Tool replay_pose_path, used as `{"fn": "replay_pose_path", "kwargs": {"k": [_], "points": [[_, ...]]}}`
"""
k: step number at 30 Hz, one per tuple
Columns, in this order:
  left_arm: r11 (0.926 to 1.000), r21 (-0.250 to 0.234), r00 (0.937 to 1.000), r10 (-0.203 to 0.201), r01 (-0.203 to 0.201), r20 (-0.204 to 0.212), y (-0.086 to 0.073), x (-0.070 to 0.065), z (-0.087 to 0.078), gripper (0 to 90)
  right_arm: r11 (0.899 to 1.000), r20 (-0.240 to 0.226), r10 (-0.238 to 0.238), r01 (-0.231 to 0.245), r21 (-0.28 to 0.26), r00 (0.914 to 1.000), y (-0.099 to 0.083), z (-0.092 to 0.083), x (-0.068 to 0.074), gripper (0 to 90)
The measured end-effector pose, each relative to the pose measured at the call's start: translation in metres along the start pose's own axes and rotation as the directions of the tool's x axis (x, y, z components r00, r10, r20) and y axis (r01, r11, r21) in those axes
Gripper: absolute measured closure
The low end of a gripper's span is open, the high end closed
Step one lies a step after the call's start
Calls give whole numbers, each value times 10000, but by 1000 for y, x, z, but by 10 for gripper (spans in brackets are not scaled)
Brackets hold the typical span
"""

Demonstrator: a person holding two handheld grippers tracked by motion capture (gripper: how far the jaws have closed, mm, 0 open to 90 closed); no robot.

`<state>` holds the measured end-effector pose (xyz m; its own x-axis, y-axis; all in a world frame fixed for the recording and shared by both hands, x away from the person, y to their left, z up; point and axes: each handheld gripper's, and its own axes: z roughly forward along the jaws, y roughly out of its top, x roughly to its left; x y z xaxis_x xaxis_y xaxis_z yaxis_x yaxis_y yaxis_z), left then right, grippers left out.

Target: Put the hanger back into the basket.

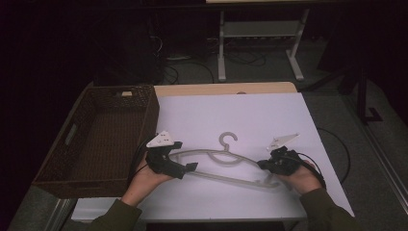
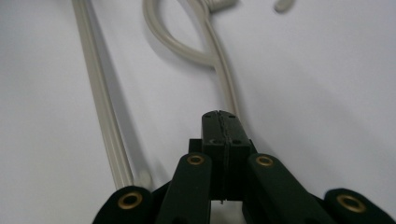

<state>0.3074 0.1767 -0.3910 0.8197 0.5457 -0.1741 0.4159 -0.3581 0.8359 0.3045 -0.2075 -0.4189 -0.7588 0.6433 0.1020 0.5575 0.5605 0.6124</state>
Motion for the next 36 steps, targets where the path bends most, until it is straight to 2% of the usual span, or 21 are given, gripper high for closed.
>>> {"fn": "replay_pose_path", "kwargs": {"k": [5,8,9,12,13,15,18,19,20,21,22,23,24,26,29,32,33,34,36], "points": [[10000,44,10000,-4,4,12,0,0,1,5,9998,-60,19,-18,196,10000,-8,1,1,896],[10000,55,10000,0,0,22,-1,0,2,5,9987,47,-125,122,492,9999,-9,5,3,895],[10000,64,10000,5,-6,30,-1,0,2,5,9978,331,-140,118,646,9994,-9,8,2,896],[10000,71,10000,2,-2,45,-1,0,2,5,9981,557,-125,91,617,9984,-8,9,-1,896],[9999,105,10000,7,-7,41,-1,1,2,5,9979,790,-219,169,626,9966,-7,9,-3,896],[9999,127,10000,-5,4,58,-2,1,3,5,9975,1074,-283,211,676,9938,-5,11,-11,896],[9999,141,10000,-17,16,79,-2,1,4,5,9975,1413,14,-113,693,9900,0,14,-23,896],[9999,145,10000,-27,25,86,-2,1,4,5,9980,1801,92,-204,603,9836,3,15,-33,896],[9999,135,9999,-43,42,107,-2,0,4,5,9980,1801,92,-204,603,9836,3,15,-33,896],[9999,139,9999,-34,32,111,-2,0,4,5,9977,1980,291,-406,542,9798,6,17,-43,896],[9999,116,9999,-57,55,121,-2,0,5,5,9977,1980,291,-406,542,9798,6,17,-43,896],[9999,102,9999,-69,68,138,-2,0,5,5,9972,2114,412,-532,516,9765,8,19,-52,896],[9999,102,9999,-69,68,138,-2,0,5,5,9972,2114,412,-532,516,9765,8,19,-52,896],[9999,130,9999,-38,37,136,-2,0,4,5,9965,2137,637,-738,397,9748,9,19,-61,896],[9999,131,9999,-34,32,139,-3,0,4,5,9965,1975,776,-824,164,9772,8,17,-61,896],[9999,153,9999,-28,26,124,-2,1,4,5,9945,1179,969,-914,-519,9883,14,8,-45,896],[9999,163,9999,-8,6,120,-2,1,4,5,9945,1179,969,-914,-519,9883,14,8,-45,896],[9998,202,9999,34,-37,123,-2,1,4,5,9934,577,794,-742,-872,9952,17,10,-32,896],[9998,185,9999,29,-31,122,-2,0,4,5,9942,446,665,-624,-881,9968,19,11,-27,896]]}}
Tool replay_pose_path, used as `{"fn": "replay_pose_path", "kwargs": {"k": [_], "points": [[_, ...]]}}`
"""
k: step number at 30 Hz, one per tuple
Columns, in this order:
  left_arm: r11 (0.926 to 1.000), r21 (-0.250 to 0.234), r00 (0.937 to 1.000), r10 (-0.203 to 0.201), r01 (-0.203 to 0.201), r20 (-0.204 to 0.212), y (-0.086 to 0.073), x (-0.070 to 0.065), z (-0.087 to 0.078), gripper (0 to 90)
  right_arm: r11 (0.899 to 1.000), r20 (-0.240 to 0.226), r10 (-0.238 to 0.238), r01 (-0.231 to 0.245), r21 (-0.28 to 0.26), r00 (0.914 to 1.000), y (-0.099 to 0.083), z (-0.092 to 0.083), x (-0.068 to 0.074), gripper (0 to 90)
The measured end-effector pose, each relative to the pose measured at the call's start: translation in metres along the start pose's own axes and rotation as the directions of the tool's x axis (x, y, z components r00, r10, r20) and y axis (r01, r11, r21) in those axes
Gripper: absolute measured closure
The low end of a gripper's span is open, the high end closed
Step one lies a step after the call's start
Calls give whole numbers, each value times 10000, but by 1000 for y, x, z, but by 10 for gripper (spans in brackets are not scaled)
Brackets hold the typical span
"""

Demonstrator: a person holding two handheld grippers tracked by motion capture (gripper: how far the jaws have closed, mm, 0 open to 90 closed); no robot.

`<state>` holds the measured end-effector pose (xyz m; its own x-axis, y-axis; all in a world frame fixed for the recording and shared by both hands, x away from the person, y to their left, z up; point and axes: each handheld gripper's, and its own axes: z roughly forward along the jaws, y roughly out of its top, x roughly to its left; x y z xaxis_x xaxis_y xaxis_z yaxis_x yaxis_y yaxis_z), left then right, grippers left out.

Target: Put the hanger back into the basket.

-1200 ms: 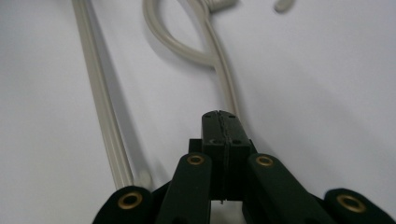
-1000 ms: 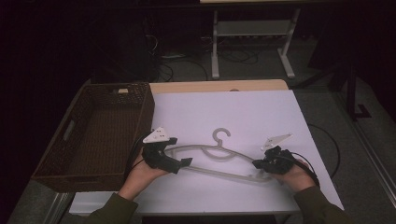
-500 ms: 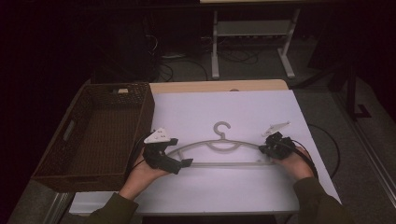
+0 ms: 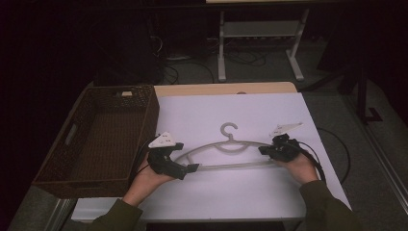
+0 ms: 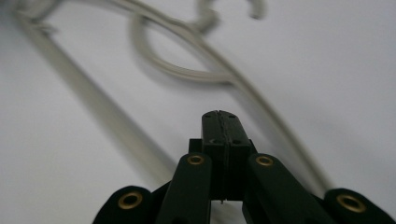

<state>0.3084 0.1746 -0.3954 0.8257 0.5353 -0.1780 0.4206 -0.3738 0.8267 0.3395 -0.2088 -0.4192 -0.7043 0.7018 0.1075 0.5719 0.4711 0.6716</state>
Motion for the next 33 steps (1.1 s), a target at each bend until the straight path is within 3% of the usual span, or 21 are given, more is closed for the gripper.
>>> {"fn": "replay_pose_path", "kwargs": {"k": [4,8,11,24,33], "points": [[10000,44,10000,21,-21,-5,0,1,0,5,9987,-725,-496,486,-162,9961,3,5,24,895],[10000,66,10000,2,-2,17,-1,1,1,5,9952,-890,-974,978,-5,9913,4,14,36,896],[10000,67,10000,-3,3,18,-1,1,1,5,9964,-922,-834,847,101,9922,5,16,38,896],[10000,81,10000,-27,27,-8,-1,1,2,5,9898,-711,-1100,1158,827,9914,-1,28,38,896],[9995,276,9997,135,-130,-181,8,6,14,6,9893,-713,-1108,1169,868,9913,-1,29,39,896]]}}
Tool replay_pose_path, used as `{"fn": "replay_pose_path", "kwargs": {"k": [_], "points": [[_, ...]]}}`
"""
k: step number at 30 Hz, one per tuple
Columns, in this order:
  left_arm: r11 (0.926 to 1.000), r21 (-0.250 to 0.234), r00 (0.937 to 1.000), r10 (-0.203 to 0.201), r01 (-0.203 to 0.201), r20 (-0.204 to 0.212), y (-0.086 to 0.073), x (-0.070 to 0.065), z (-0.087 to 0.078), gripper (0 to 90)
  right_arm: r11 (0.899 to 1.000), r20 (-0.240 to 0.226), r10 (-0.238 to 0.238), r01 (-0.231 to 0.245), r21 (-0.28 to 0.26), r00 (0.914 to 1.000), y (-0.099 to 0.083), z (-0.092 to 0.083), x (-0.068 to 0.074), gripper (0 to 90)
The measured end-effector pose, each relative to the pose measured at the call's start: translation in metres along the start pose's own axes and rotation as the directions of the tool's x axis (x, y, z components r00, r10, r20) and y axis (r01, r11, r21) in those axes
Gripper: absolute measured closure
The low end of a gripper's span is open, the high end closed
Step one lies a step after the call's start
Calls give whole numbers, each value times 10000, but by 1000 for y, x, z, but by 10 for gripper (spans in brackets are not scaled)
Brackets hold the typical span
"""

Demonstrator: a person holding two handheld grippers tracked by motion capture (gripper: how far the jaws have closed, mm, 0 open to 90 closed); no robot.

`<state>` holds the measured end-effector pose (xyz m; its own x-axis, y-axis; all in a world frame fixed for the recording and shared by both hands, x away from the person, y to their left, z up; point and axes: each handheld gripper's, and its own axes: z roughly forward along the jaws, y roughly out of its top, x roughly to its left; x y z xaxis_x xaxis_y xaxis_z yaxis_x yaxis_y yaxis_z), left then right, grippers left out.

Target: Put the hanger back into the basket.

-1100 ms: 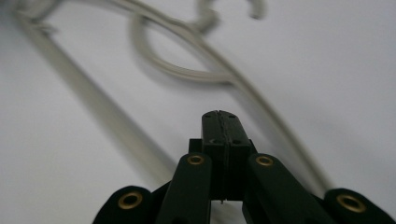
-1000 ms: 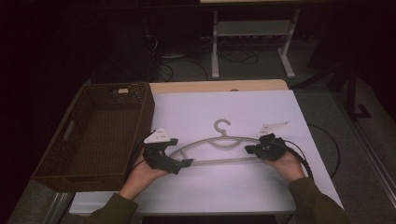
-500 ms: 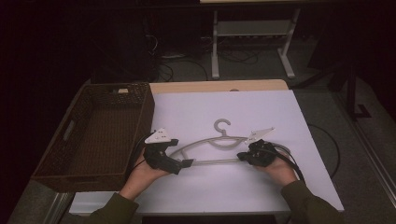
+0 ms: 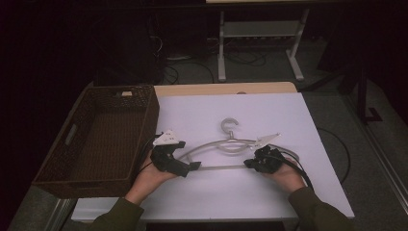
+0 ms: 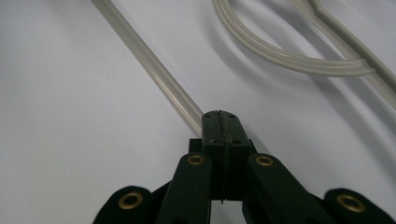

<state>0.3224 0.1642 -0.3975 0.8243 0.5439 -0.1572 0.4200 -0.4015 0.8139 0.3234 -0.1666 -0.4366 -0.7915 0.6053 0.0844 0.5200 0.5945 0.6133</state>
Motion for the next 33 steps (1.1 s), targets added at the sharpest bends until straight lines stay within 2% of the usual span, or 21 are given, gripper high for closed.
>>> {"fn": "replay_pose_path", "kwargs": {"k": [1,4,5,6,7,12,17,21,23,25,30,31,33], "points": [[9999,100,9999,68,-66,-152,6,3,6,6,10000,-10,1,-1,11,10000,0,0,0,897],[9998,148,9998,107,-104,-156,8,5,9,26,10000,-10,7,-7,-1,10000,0,0,0,897],[9992,305,9995,277,-272,-152,13,10,16,26,10000,-13,7,-7,-5,10000,0,0,0,897],[9987,398,9994,318,-313,-128,14,12,20,98,10000,-39,3,-3,-3,10000,0,0,-1,896],[9980,503,9991,401,-393,-154,16,14,23,119,10000,-43,2,-2,-6,10000,0,0,-1,897],[9921,1029,9965,755,-713,-369,22,26,42,143,10000,-65,0,0,-7,10000,0,0,-1,897],[9794,1699,9934,1137,-1092,-172,28,35,60,201,10000,-72,1,-1,-14,10000,0,0,-1,897],[9625,2256,9869,1599,-1505,-239,31,39,73,263,10000,-82,-66,65,-38,9999,-1,0,-2,897],[9594,2349,9865,1635,-1561,-126,32,41,79,297,10000,-113,25,-25,-18,9999,0,0,-2,897],[9473,2650,9821,1881,-1800,-50,32,42,84,338,10000,-134,75,-75,-12,9999,0,0,-2,897],[9434,2684,9801,1975,-1949,178,32,42,91,456,10000,-168,94,-94,-13,9998,0,0,-2,897],[9364,2734,9748,2219,-2199,242,33,41,94,495,10000,-143,67,-67,-21,9999,0,0,-2,897],[9360,2716,9741,2242,-2238,298,33,41,96,516,10000,-139,61,-61,-24,9999,0,0,-2,897]]}}
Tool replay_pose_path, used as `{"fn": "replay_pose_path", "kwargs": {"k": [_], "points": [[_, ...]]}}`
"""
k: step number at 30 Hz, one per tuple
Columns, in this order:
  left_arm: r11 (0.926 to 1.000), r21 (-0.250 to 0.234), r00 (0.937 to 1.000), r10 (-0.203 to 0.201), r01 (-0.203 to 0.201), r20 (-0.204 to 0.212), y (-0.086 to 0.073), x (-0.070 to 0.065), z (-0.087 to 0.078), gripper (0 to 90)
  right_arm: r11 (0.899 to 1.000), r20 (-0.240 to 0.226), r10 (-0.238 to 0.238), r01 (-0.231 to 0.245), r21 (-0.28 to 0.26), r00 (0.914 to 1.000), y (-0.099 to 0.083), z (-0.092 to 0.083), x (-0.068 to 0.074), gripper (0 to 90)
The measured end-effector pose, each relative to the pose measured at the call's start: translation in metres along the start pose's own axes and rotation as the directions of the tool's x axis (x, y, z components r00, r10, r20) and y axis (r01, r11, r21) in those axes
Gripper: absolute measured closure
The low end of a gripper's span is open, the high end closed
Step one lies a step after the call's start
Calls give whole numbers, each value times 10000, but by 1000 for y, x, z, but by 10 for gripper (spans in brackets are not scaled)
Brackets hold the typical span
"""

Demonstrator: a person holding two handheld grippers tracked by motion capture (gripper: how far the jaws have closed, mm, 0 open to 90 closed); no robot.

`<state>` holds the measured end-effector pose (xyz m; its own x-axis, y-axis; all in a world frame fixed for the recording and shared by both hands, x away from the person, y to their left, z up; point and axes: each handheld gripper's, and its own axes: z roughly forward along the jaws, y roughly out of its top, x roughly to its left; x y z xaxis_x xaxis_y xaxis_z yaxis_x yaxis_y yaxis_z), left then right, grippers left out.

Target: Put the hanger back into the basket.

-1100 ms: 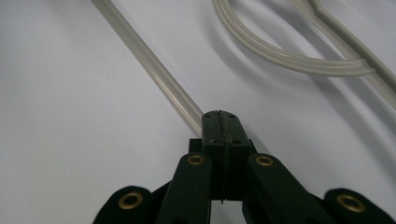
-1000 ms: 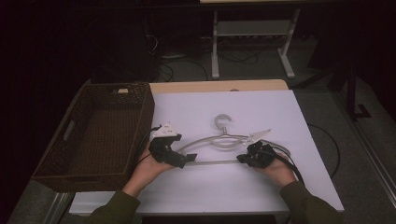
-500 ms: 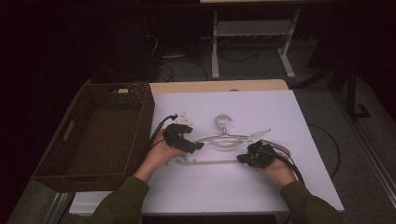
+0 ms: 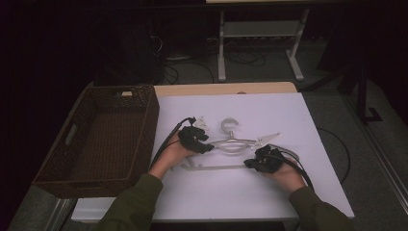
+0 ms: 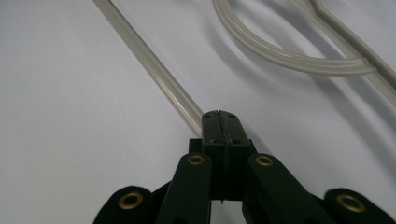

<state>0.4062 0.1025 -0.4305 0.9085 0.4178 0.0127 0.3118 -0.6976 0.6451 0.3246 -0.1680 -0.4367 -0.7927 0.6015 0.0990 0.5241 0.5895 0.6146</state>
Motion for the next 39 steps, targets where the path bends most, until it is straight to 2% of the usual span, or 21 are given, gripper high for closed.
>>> {"fn": "replay_pose_path", "kwargs": {"k": [4,6,9,20,22,23,24,26,28,31,35,36,39], "points": [[9993,292,9997,241,-242,23,0,1,5,575,10000,-27,32,-32,-3,10000,0,0,0,897],[9993,323,9998,208,-210,38,-1,1,7,609,10000,-18,18,-18,-5,10000,0,0,0,897],[9999,75,9999,88,-89,122,0,-1,10,648,10000,-30,42,-43,-3,10000,0,0,0,897],[9998,-29,9996,215,-214,184,2,-3,12,779,10000,-45,44,-44,-19,10000,0,0,-1,897],[9987,15,9985,502,-503,208,2,-2,9,788,10000,-47,33,-33,-18,10000,0,0,-1,897],[9991,-93,9989,412,-409,238,2,-3,9,791,10000,-35,9,-9,-28,10000,0,0,-1,897],[9982,2,9979,602,-602,248,3,-2,8,795,10000,-47,7,-8,-28,10000,0,-1,-1,896],[9977,27,9972,678,-679,300,3,-3,7,803,10000,-63,17,-17,-46,10000,0,-1,-1,896],[9983,-38,9970,590,-589,495,3,-3,7,819,9999,-53,-35,35,-133,10000,0,-3,0,896],[9991,-221,9978,374,-362,556,3,-3,6,822,9992,-108,-38,33,-407,9999,0,-6,0,893],[9989,-240,9980,409,-397,485,4,-2,-1,823,9964,-173,7,-22,-851,9999,1,-13,1,830],[9990,-366,9985,283,-267,460,5,-3,-2,823,9952,-163,79,-94,-976,9998,1,-15,1,799],[9993,-357,9992,160,-147,362,5,-2,-7,823,9883,-125,167,-184,-1513,9998,1,-22,0,645]]}}
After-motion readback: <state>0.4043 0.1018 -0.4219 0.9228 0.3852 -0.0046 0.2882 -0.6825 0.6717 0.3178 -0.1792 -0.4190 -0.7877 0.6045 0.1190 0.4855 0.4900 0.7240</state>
